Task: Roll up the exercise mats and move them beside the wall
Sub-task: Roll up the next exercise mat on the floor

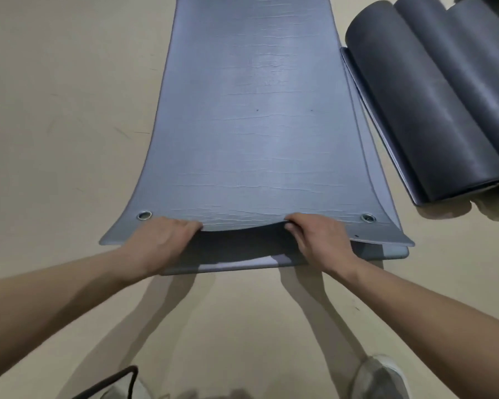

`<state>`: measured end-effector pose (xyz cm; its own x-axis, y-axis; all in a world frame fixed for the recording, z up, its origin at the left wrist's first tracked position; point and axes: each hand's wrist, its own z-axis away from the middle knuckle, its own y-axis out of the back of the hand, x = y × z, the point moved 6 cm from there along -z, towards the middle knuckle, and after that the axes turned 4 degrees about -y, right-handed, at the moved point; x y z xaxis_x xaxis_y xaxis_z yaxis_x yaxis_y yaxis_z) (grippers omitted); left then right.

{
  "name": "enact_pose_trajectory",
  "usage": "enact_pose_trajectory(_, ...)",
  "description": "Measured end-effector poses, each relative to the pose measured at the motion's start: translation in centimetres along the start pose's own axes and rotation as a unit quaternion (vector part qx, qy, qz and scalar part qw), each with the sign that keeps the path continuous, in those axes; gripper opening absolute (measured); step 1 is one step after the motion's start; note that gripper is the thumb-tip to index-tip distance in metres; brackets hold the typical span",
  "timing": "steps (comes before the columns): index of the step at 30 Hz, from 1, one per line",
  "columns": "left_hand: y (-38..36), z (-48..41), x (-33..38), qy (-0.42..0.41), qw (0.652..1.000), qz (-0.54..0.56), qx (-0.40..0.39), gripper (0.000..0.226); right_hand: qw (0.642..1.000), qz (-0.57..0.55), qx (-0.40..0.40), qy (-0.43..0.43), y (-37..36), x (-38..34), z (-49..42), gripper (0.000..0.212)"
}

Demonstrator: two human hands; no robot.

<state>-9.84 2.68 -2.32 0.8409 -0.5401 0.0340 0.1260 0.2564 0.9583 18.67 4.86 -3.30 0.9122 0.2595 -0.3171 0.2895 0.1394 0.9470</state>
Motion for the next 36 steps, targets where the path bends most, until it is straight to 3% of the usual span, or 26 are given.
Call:
enact_pose_trajectory(4, -1.2, -1.3, -1.5, 0.179, 0.98, 0.085, 0.022, 0.019, 0.996, 0.053, -0.07, -0.022, -0.1, 0.3, -3.3, 0.033)
enact_pose_trajectory(6, -2.4, -2.2, -2.2, 0.213, 0.969, 0.117, 0.045, 0.016, 0.995, 0.056, -0.083, -0.024, -0.9, 1.0, -5.0, 0.03)
enact_pose_trajectory(8, -2.7, -3.0, -3.1, 0.224, 0.963, 0.137, 0.064, 0.013, 0.998, 0.065, 0.012, 0.011, -1.2, 1.1, -5.7, 0.024)
enact_pose_trajectory(11, -1.8, -4.2, -4.3, 0.22, 0.96, 0.153, 0.086, 0.006, 0.969, 0.139, 0.176, 0.105, -1.3, 0.7, -4.4, 0.015)
enact_pose_trajectory(14, -1.2, -5.8, -4.9, 0.178, 0.97, 0.114, 0.117, 0.006, 0.946, 0.183, 0.227, 0.145, -1.4, 1.6, -2.6, 0.014)
enact_pose_trajectory(17, -0.7, -6.3, -5.5, 0.168, 0.97, 0.042, 0.17, 0.009, 0.948, 0.277, 0.115, 0.104, -3.2, 2.1, -0.4, 0.064)
enact_pose_trajectory(19, -1.1, -6.3, -5.0, 0.159, 0.974, -0.033, 0.158, 0.016, 0.954, 0.289, 0.045, 0.072, -4.2, 2.4, 0.0, 0.083)
enact_pose_trajectory(23, -2.4, -5.4, -3.1, 0.144, 0.977, -0.076, 0.137, 0.038, 0.958, 0.285, -0.034, 0.015, -5.7, 1.9, -2.5, 0.087)
enact_pose_trajectory(26, -4.9, -4.8, -2.8, 0.121, 0.99, -0.06, 0.047, 0.085, 0.948, 0.31, -0.077, -0.015, -7.1, 1.4, -3.7, 0.081)
enact_pose_trajectory(28, -5.9, -5.1, -3.5, 0.116, 0.992, -0.04, 0.014, 0.099, 0.944, 0.319, -0.084, -0.003, -7.2, 1.7, -4.2, 0.073)
enact_pose_trajectory(30, -6.1, -5.8, -3.9, 0.107, 0.994, -0.017, 0.014, 0.087, 0.946, 0.312, -0.083, 0.016, -7.0, 2.3, -5.1, 0.063)
enact_pose_trajectory(33, -5.2, -6.5, -3.8, 0.094, 0.995, 0.007, 0.027, 0.045, 0.956, 0.264, -0.122, 0.029, -6.4, 3.0, -6.5, 0.056)
enact_pose_trajectory(36, -4.8, -5.9, -4.5, 0.106, 0.99, 0.093, -0.002, 0.042, 0.97, 0.165, -0.177, 0.031, -4.9, 3.6, -7.0, 0.06)
